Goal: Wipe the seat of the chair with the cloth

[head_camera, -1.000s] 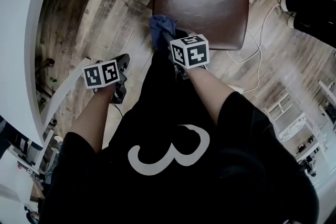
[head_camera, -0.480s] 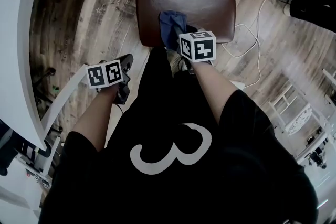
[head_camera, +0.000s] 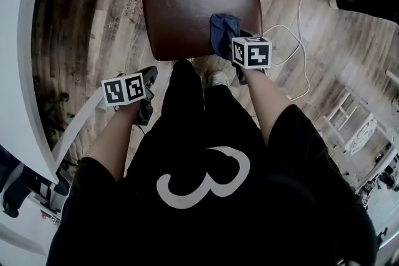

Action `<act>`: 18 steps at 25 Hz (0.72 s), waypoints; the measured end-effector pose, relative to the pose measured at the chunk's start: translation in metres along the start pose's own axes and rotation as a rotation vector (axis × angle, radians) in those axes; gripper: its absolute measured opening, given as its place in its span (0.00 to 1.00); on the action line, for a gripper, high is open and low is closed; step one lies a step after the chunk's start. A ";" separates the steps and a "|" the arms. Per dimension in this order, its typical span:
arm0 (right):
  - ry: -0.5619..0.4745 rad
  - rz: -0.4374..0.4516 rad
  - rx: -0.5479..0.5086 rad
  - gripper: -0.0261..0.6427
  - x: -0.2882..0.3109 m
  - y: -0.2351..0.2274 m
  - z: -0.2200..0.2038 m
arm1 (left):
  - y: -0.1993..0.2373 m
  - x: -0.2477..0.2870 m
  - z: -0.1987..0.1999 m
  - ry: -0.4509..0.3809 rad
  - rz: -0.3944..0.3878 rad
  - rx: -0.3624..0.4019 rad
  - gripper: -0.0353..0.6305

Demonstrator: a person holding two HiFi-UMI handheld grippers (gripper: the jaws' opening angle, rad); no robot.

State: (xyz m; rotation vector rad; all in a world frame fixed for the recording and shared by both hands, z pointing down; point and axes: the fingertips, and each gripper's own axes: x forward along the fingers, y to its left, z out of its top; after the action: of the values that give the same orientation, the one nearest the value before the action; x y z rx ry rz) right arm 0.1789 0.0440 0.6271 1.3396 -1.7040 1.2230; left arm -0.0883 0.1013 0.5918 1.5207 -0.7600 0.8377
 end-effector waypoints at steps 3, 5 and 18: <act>0.009 -0.041 -0.035 0.13 -0.009 -0.029 -0.007 | -0.012 0.008 -0.003 0.007 -0.005 0.010 0.07; 0.009 -0.065 -0.027 0.13 -0.015 -0.051 -0.009 | -0.020 0.011 -0.005 0.005 -0.006 0.010 0.07; -0.060 0.006 -0.064 0.13 -0.054 -0.070 -0.005 | -0.065 -0.012 -0.020 -0.141 -0.059 -0.032 0.07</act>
State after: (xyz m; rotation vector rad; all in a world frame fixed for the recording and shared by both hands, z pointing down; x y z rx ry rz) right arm 0.2606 0.0652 0.6004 1.3461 -1.7752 1.1316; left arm -0.0417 0.1280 0.5487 1.5780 -0.8236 0.6770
